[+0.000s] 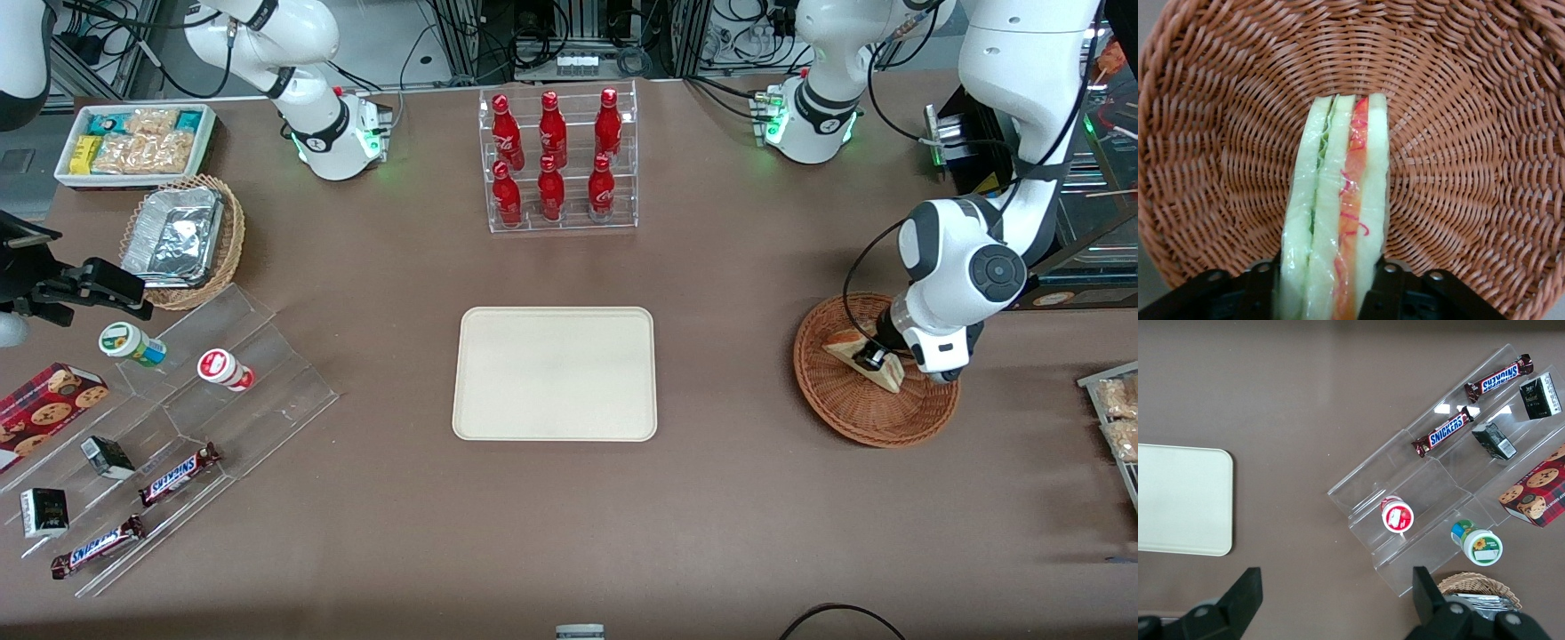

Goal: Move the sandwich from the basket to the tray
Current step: 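Carry the sandwich with the left gripper over the cream tray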

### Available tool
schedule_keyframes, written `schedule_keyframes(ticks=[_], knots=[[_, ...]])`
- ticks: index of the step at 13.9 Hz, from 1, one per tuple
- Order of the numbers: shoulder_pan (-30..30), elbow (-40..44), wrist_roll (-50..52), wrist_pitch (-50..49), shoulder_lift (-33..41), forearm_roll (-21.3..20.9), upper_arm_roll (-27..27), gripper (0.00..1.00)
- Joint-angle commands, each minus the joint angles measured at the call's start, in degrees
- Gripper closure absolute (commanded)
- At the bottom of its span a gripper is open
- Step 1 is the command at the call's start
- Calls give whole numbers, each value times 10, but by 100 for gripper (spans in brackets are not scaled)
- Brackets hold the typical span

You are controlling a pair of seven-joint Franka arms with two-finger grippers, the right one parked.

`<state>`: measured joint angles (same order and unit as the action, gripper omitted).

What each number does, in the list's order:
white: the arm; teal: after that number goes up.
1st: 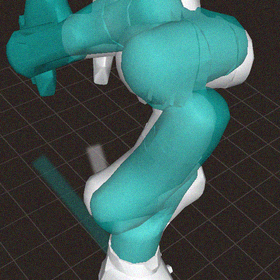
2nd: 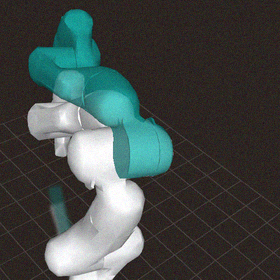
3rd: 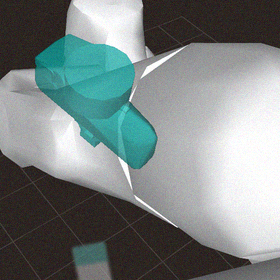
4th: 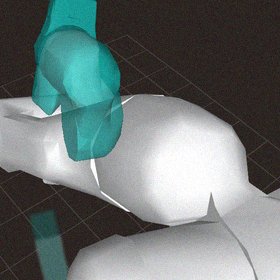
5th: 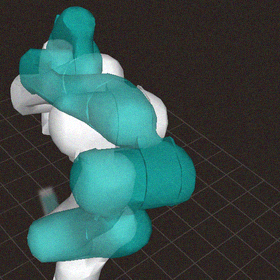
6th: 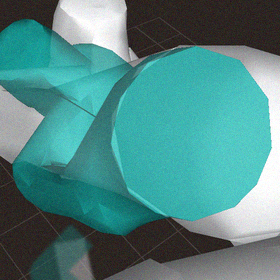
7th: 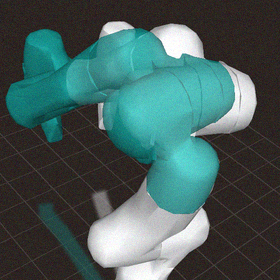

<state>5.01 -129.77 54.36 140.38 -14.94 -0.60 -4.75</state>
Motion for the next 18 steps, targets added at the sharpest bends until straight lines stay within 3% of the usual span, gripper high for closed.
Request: schedule_keyframes(ticks=[1,5,16,18], knots=[[-4,44,-4,-116,52,-4,-1,79],[-70,165,-1,-248,48,-4,-3,78],[-276,342,-22,-224,-99,-4,-10,80],[-314,380,-22,-220,-164,-3,-11,87]])
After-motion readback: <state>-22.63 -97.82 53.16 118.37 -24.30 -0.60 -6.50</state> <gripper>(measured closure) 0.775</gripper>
